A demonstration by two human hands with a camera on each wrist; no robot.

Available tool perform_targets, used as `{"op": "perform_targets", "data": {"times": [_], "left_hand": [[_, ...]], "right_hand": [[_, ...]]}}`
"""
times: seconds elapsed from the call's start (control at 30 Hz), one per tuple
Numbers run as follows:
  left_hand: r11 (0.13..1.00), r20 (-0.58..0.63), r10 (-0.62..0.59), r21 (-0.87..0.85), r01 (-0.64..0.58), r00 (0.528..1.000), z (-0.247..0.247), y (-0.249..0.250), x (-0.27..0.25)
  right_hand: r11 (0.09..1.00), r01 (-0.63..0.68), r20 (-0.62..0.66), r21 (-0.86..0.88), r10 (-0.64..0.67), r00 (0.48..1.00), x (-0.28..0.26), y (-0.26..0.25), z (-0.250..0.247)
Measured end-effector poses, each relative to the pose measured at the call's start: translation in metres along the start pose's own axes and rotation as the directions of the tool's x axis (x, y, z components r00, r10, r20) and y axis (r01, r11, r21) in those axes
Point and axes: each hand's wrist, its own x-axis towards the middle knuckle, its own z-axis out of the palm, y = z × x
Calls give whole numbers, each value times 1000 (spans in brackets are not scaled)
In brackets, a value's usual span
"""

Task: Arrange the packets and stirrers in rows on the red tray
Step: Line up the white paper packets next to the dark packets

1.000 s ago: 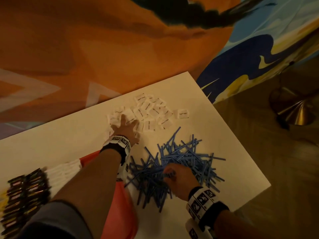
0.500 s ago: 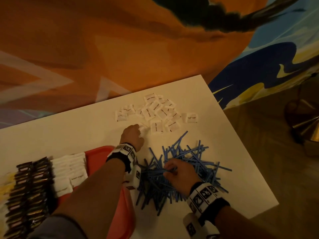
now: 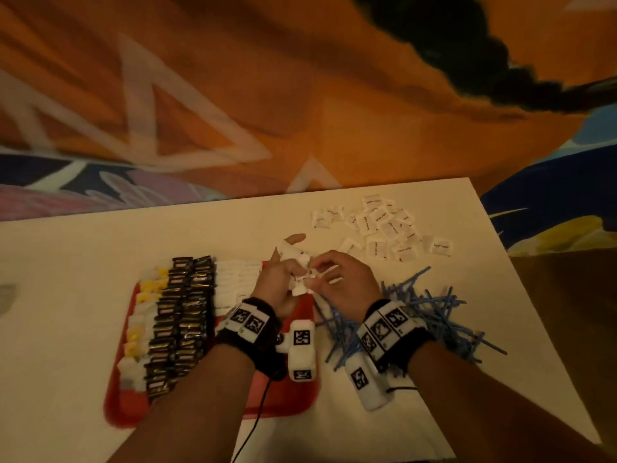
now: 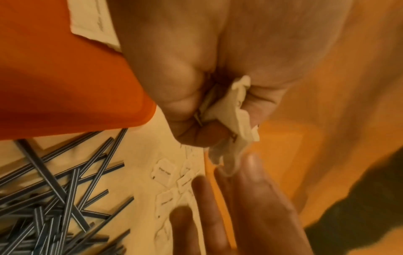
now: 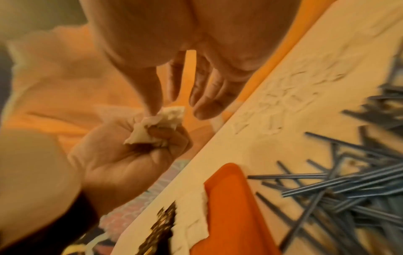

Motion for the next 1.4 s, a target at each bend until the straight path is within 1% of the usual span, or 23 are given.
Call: {"op": "perform_targets", "data": {"times": [0.13, 0.2, 0.27, 0.33, 0.4, 0.5, 0.6, 0.67, 0.77, 0.83, 0.9, 0.97, 1.0, 1.07, 1.13, 1.17, 1.27, 1.4], "left_hand": [[971, 22, -49, -232, 53, 999, -31, 14, -30], [956, 44, -64, -284, 74, 997, -45, 20, -44], [967, 19, -93, -236, 95, 995, -57, 25, -53], [984, -58, -109, -146, 100, 992, -68, 29, -59], [992, -147, -107, -79, 96, 983, -83, 35, -66], [993, -218, -84, -99, 63, 972, -106, 48, -79], [988, -251, -77, -150, 40, 965, -130, 58, -87], [984, -226, -56, -179, 16, 973, -148, 63, -91], [990, -182, -24, -144, -3, 983, -175, 65, -95], [996, -155, -25, -86, 12, 988, -187, 62, -99], [997, -95, -82, 5, 83, 992, -194, 60, -106], [980, -16, -187, 71, 187, 982, -198, 59, -116], [973, 16, -212, 93, 210, 977, -199, 59, -120], [975, 52, -187, 133, 179, 981, -199, 59, -126], [979, 52, -135, 163, 125, 989, -199, 59, -129], [981, 47, -116, 164, 107, 992, -198, 59, -130], [992, 32, -88, 97, 85, 996, -192, 56, -128], [1000, 0, -23, 13, 23, 1000, -173, 47, -127]], "right_hand": [[999, 9, 40, -33, -7, 999, -1, -25, 40], [998, 7, 56, -69, -3, 998, -5, -34, 57], [997, 17, 65, -81, -12, 998, -10, -43, 75], [995, 39, 84, -91, -31, 996, -17, -51, 92], [998, 44, 111, -37, -39, 993, -23, -58, 109], [997, 43, 91, 66, -49, 995, -33, -65, 134], [979, 20, 20, 202, -25, 999, -42, -68, 153], [956, 12, -24, 294, -5, 1000, -49, -71, 164], [919, 13, -67, 393, 14, 998, -57, -76, 176], [894, 25, -91, 447, 18, 996, -60, -77, 182], [877, 43, -111, 478, 12, 994, -63, -77, 188], [877, 60, -131, 477, 3, 991, -66, -77, 193], [879, 63, -127, 472, -3, 992, -68, -78, 195], [884, 44, -82, 466, -7, 997, -71, -79, 198], [886, -2, -40, 463, 24, 999, -72, -78, 198], [888, -20, -43, 460, 45, 998, -71, -75, 198], [890, -69, -36, 450, 95, 995, -68, -69, 191], [860, -194, 70, 473, 183, 981, -65, -66, 177]]}}
